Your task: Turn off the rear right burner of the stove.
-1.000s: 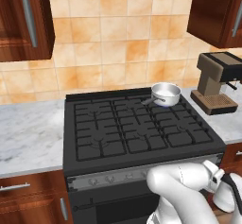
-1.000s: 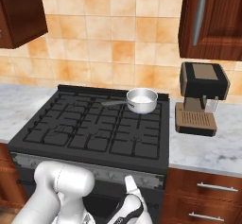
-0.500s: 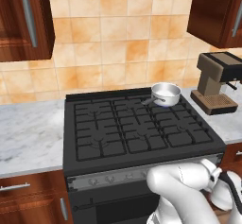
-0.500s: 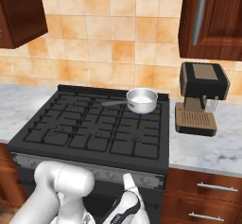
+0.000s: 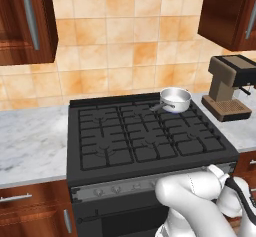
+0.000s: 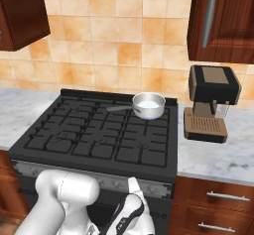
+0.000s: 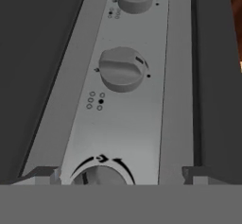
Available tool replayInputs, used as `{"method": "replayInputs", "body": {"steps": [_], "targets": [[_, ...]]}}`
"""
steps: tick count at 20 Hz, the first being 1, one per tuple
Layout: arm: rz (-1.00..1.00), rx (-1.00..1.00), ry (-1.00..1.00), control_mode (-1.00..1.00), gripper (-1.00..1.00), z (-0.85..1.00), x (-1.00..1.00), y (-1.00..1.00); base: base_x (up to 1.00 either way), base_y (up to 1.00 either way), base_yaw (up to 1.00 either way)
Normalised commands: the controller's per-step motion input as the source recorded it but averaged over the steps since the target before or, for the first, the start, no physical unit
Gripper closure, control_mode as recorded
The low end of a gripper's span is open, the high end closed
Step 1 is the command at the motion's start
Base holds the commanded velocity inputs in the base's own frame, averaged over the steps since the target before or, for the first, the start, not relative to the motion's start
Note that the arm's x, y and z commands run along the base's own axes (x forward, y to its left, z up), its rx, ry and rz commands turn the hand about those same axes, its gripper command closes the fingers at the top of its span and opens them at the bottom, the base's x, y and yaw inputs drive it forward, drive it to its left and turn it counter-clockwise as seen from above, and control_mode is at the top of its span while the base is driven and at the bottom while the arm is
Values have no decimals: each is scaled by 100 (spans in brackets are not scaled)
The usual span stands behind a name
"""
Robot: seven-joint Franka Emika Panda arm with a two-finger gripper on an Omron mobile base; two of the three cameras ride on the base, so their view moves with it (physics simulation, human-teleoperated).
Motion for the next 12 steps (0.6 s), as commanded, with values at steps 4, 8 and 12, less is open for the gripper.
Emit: {"method": "replayInputs", "body": {"steps": [4,8,12], "targets": [[0,0,0,-100,-100,-6,0,-5,0,0,0],[0,0,0,-100,-100,-6,0,-6,0,0,0],[0,0,0,-100,-100,-5,-2,-14,0,0,0]]}}
